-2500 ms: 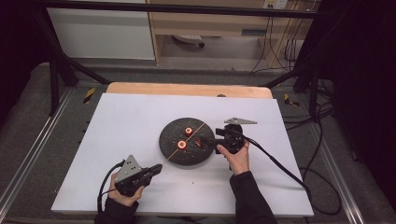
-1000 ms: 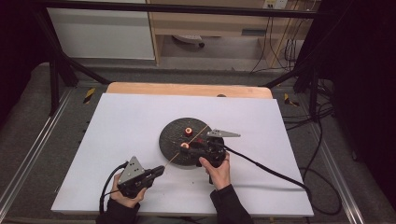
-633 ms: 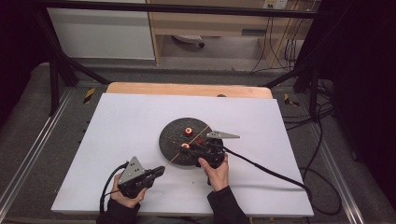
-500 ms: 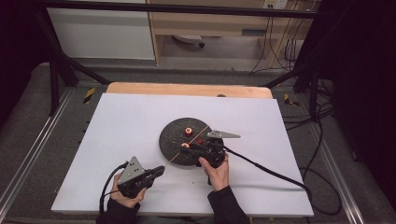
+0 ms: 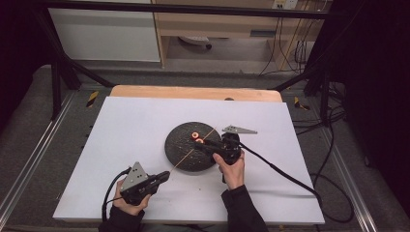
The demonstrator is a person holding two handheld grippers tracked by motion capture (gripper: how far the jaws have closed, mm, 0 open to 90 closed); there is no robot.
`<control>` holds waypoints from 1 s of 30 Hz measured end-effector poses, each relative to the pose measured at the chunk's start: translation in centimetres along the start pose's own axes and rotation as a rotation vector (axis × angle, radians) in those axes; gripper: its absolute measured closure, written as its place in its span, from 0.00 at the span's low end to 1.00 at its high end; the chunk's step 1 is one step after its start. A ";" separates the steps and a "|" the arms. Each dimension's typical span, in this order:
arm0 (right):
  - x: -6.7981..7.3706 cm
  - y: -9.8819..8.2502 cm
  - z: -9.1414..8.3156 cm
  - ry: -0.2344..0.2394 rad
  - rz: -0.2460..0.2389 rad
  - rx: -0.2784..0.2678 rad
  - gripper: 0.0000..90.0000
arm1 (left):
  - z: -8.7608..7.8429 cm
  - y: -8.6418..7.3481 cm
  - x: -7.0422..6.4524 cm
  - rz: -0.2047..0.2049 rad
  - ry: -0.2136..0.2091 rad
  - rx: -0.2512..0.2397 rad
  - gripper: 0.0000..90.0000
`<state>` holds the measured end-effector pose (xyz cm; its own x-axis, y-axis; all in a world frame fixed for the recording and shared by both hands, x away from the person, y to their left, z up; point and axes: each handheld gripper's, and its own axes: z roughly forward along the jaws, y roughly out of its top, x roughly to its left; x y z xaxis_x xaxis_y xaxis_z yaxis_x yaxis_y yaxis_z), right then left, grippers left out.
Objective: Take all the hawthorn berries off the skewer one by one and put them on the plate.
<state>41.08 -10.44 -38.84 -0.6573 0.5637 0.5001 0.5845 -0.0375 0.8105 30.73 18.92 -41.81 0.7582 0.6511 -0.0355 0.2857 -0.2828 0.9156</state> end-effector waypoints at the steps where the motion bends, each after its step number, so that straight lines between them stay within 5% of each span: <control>1: -0.2 0.2 -0.2 -0.007 -0.003 -0.002 0.69 | 0.0 0.0 0.0 0.000 0.000 -0.002 0.98; 30: -3.2 4.5 -4.0 -0.137 0.002 -0.062 0.69 | -0.1 0.0 -0.1 0.009 -0.008 -0.012 0.98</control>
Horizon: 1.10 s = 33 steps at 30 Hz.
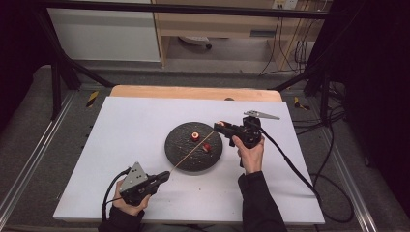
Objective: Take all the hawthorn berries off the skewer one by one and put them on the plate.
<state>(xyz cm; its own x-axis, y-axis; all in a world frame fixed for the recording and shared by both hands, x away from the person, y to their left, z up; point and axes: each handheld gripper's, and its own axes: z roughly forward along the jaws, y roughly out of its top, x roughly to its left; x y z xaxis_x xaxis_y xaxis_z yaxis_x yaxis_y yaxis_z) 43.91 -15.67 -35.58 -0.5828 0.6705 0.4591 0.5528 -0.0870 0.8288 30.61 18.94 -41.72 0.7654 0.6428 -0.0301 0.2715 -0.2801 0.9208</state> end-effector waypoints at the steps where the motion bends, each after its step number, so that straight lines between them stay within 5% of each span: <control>1: -0.1 0.1 -0.1 -0.006 -0.001 0.000 0.69 | 0.0 0.0 0.0 0.000 0.000 0.000 0.98; 9: -1.4 1.2 -1.3 -0.080 -0.017 -0.016 0.69 | 0.0 0.0 0.2 -0.006 0.005 0.002 0.98; 16: -1.3 0.0 -1.4 -0.082 -0.041 0.015 0.69 | -0.3 0.0 0.7 -0.026 0.025 -0.003 0.98; 24: -0.4 -3.3 1.4 -0.063 -0.086 0.116 0.69 | -0.3 0.0 0.8 -0.030 0.029 0.001 0.98; 33: -0.5 -7.2 4.7 -0.053 -0.084 0.223 0.69 | -0.2 -0.1 0.7 -0.030 0.029 0.005 0.98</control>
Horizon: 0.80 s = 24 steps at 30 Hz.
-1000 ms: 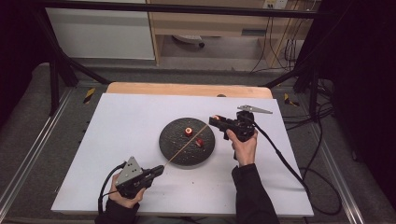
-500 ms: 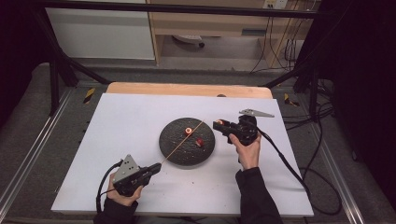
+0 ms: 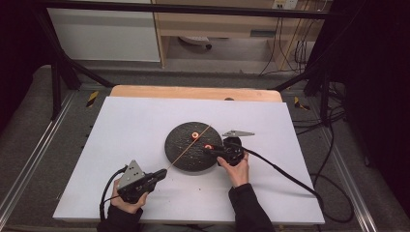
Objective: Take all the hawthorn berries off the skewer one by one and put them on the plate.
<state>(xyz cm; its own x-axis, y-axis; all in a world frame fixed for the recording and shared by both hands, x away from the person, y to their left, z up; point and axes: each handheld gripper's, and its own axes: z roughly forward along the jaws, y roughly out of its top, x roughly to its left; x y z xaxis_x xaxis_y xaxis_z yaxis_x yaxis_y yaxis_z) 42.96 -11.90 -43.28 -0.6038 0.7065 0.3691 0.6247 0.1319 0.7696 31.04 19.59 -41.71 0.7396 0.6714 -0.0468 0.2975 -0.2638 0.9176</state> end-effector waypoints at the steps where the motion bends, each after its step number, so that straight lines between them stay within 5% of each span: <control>1: 0.0 -0.2 0.2 -0.003 -0.005 0.009 0.69 | 0.0 0.0 0.0 0.000 0.000 0.000 0.98; 15: 0.2 -1.6 1.3 -0.025 -0.048 0.063 0.65 | 0.1 0.0 0.0 0.001 -0.001 0.007 0.98; 24: 0.7 -0.8 -0.6 -0.046 -0.093 0.046 0.57 | 0.1 0.0 0.1 0.001 0.002 0.007 0.98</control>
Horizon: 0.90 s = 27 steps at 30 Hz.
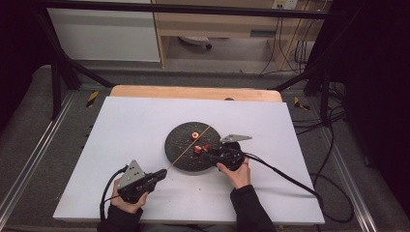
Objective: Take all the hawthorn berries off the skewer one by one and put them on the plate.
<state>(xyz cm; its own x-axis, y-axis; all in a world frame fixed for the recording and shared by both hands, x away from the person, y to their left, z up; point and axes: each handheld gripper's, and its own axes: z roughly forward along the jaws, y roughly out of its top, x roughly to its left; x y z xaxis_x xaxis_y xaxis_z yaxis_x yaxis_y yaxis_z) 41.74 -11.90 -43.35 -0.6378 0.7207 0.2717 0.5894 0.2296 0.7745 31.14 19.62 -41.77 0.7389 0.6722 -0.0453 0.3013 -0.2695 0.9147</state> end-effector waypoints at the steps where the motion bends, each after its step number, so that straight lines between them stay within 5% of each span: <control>1: -0.1 0.1 -0.3 -0.004 -0.004 -0.002 0.55 | 0.0 0.0 0.0 0.000 0.001 0.001 0.98; 17: -2.6 -2.4 -5.0 -0.062 -0.073 -0.013 0.09 | 0.2 -0.1 0.1 -0.010 0.009 0.019 0.98; 27: -4.3 -4.3 -6.6 -0.096 -0.106 0.010 0.01 | 0.8 0.1 0.3 -0.029 0.016 0.050 0.98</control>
<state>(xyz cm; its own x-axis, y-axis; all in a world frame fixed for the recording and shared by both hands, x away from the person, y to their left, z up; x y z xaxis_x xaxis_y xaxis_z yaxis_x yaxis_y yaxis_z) 38.74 -20.31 -44.08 -0.6467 0.7511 0.1325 0.5264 0.3138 0.7902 31.83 19.23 -42.04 0.7203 0.6907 -0.0645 0.3519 -0.2837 0.8920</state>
